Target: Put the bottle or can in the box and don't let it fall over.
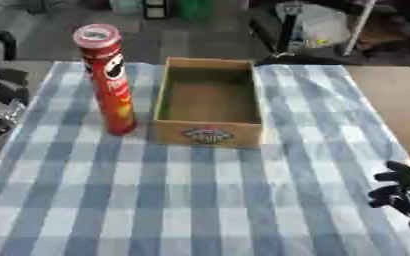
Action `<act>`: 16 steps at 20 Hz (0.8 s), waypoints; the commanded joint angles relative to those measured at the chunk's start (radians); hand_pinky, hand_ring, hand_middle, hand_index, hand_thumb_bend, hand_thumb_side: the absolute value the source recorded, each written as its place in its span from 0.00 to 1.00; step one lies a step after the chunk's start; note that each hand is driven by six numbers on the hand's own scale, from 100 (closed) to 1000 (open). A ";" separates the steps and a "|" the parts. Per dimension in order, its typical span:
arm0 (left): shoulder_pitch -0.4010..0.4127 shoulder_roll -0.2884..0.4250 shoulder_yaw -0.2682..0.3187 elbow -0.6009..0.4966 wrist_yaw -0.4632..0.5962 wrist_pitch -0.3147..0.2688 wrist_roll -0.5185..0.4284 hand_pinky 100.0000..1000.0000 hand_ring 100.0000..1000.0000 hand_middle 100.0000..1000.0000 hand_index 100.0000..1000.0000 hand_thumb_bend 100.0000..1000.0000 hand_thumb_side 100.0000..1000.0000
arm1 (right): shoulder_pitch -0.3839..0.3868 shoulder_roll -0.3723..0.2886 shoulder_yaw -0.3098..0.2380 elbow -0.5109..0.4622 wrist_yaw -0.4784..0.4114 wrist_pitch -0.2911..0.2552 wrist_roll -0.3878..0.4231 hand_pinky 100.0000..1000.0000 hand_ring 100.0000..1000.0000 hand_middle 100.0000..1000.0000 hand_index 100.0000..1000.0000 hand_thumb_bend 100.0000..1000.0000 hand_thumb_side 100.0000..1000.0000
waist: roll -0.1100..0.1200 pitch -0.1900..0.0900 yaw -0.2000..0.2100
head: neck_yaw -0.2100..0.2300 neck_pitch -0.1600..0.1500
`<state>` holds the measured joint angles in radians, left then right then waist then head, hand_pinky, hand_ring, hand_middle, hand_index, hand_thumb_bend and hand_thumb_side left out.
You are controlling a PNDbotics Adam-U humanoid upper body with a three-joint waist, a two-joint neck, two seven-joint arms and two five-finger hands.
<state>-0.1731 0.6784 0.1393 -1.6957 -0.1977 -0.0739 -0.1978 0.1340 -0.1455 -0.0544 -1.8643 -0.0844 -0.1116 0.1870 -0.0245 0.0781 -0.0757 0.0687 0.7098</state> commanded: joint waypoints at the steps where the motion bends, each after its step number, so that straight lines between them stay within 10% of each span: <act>1: -0.016 0.034 0.017 -0.024 0.005 -0.001 0.006 0.62 0.59 0.67 0.82 0.02 0.55 | -0.002 -0.008 -0.005 -0.008 0.003 -0.002 0.001 0.47 0.53 0.62 0.82 0.00 0.60 | 0.004 -0.015 -0.001 | 0.000 -0.009; 7: -0.121 0.121 0.019 -0.019 0.034 0.002 0.045 0.62 0.60 0.68 0.82 0.05 0.49 | 0.001 -0.011 -0.003 -0.004 0.002 -0.001 0.003 0.47 0.53 0.62 0.82 0.00 0.60 | 0.007 -0.020 -0.006 | -0.005 -0.015; 16: -0.502 0.223 -0.130 0.239 0.017 -0.024 -0.040 0.64 0.65 0.73 0.85 0.10 0.48 | 0.002 -0.021 0.008 0.002 -0.001 0.001 0.015 0.47 0.53 0.62 0.82 0.00 0.61 | 0.015 -0.029 -0.034 | 0.011 -0.017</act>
<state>-0.6520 0.8564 0.0258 -1.4919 -0.1664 -0.0920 -0.2161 0.1395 -0.1465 -0.0480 -1.8541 -0.0844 -0.1092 0.1979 -0.0117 0.0658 -0.1094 0.0745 0.7076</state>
